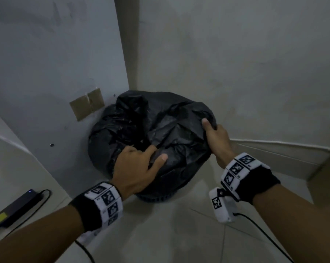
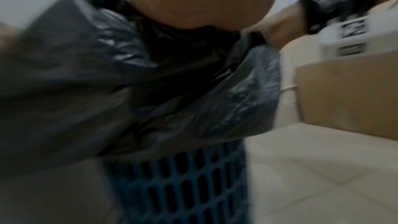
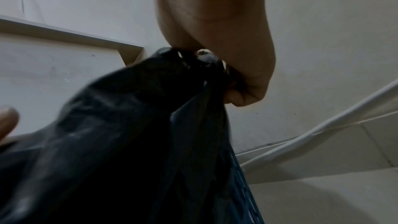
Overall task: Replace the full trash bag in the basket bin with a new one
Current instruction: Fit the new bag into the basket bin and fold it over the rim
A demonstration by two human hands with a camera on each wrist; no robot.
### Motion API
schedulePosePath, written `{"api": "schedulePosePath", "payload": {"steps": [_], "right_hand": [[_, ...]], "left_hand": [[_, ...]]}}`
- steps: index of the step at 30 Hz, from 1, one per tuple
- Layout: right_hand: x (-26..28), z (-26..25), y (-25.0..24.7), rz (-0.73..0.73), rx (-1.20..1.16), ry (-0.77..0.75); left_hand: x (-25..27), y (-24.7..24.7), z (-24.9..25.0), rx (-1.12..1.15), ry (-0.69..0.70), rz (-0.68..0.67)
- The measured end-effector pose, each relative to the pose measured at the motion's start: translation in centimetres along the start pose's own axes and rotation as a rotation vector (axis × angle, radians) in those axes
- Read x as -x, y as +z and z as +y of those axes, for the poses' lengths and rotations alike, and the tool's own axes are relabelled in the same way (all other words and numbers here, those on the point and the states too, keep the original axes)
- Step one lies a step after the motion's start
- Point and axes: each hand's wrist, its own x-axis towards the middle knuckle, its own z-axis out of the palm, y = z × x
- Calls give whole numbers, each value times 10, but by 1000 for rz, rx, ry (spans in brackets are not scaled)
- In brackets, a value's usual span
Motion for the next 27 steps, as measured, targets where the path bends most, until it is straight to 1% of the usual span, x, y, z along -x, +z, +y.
{"api": "schedulePosePath", "payload": {"steps": [1,2,3,4,5,7,8,9,10,11,13,15,17,20,23,25,27], "right_hand": [[0,3,-2,21,80,-69],[0,8,-6,40,163,-104],[0,13,-11,47,234,-103],[0,19,-15,18,279,-51],[2,25,-19,-63,314,52],[10,33,-24,-318,391,274],[13,34,-25,-409,415,317],[14,35,-25,-430,415,298],[12,35,-24,-392,385,240],[9,35,-23,-317,334,155],[2,33,-21,-153,179,-5],[-2,28,-19,-47,53,-106],[-2,22,-16,-2,-22,-167],[-4,15,-12,7,-54,-192],[-5,8,-14,8,47,-211],[-9,5,-16,52,128,-198],[-11,2,-17,30,162,-158]], "left_hand": [[0,0,-12,15,34,6],[-1,0,-26,4,72,17],[-1,-1,-41,-28,109,35],[-1,-2,-54,-46,114,42],[-1,-5,-64,-29,74,32],[-3,-10,-75,57,-73,27],[-4,-11,-77,83,-116,42],[-6,-11,-74,101,-123,65],[-8,-11,-69,118,-105,87],[-9,-11,-61,142,-72,95],[-12,-8,-40,180,-21,61],[-16,-5,-18,190,-37,-6],[-19,-1,-1,163,-96,-55],[-16,5,10,67,-126,-53],[-9,7,5,-4,-48,-38],[-8,4,-5,32,0,-17],[-9,1,-21,103,28,27]]}}
